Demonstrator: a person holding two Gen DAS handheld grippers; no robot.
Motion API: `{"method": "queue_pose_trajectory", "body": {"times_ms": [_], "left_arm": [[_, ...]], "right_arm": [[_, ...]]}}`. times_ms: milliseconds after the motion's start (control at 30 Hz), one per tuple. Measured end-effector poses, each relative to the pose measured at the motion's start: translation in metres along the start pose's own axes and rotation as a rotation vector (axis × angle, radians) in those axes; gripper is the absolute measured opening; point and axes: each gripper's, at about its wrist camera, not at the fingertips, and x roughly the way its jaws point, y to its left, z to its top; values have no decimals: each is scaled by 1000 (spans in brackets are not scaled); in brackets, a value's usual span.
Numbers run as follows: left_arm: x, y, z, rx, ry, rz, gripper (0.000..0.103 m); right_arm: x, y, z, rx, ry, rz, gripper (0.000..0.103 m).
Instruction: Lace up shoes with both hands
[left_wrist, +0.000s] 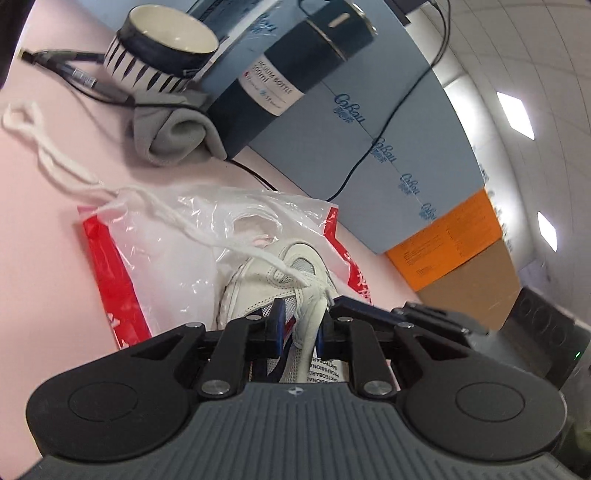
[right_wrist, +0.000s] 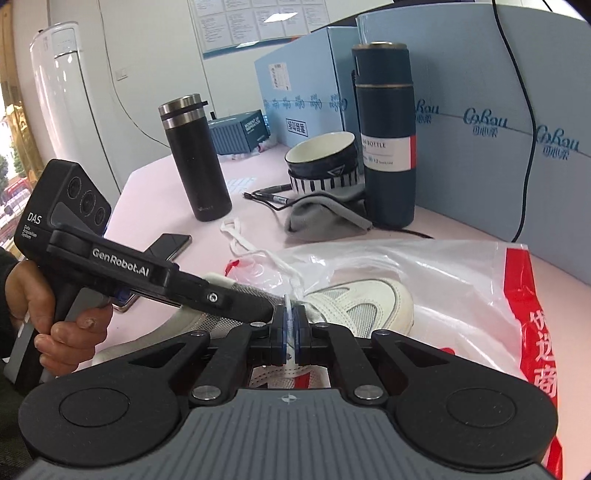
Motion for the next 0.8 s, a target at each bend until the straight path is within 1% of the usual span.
{"method": "queue_pose_trajectory", "body": {"times_ms": [33,167,233,367,600,800], "left_arm": [[0,2,-1,-26,-3,-9,14],[3,20,-3,-184,-8,-65,14],[3,26,-4,-237,-9,-87,15],[5,27,-5,-256,-6,-96,16],[7,31,-5,-266,-11,-106,16],[5,29,-5,-249,-14,-102,16]], "right_arm": [[0,0,-1,3,1,-2,4],[0,2,-2,-6,7,-10,4],[0,3,-2,-10,10,-13,4],[0,5,-3,-19,17,-21,4],[5,15,4,-102,76,-48,4],[10,17,6,-128,103,-50,4]]}}
